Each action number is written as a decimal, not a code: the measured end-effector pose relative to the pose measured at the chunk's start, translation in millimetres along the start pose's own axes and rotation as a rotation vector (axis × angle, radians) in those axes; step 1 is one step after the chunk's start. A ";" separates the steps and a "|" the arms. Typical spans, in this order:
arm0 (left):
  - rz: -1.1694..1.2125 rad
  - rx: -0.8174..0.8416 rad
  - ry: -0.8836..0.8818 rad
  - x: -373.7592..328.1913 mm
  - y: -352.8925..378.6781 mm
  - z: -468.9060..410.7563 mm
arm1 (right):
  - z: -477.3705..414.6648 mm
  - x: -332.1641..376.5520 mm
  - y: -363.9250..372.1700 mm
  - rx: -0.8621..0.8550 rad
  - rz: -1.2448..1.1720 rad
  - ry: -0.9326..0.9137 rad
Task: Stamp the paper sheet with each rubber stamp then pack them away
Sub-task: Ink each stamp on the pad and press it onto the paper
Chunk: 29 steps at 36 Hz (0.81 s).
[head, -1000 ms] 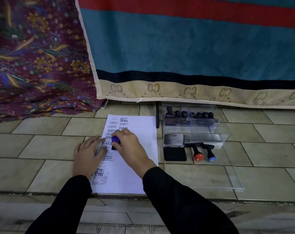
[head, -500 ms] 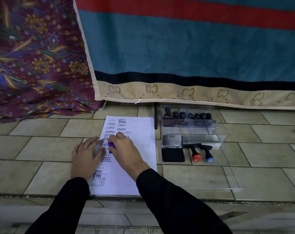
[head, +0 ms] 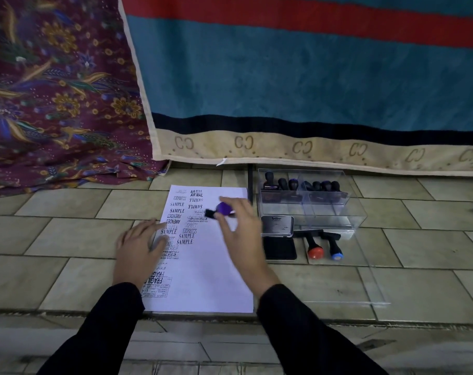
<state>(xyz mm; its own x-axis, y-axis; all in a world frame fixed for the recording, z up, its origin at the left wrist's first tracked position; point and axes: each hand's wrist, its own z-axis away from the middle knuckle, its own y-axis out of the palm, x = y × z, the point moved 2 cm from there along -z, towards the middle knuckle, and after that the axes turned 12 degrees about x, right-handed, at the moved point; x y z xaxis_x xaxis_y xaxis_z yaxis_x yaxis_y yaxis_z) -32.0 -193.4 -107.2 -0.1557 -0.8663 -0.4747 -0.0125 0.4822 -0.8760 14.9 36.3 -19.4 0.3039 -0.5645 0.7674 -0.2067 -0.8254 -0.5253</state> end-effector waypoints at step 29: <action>0.004 0.012 -0.017 -4.7 -1.9 2.8 | 102.3 -140.5 -163.6 -0.337 0.350 0.489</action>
<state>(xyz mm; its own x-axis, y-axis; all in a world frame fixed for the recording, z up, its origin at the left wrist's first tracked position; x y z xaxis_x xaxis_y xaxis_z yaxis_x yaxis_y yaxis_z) -28.5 -190.6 -103.5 -0.1389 -0.8665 -0.4795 -0.0002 0.4842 -0.8750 101.2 250.7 -78.9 -0.2720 -0.6682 0.6925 -0.5179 -0.5049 -0.6906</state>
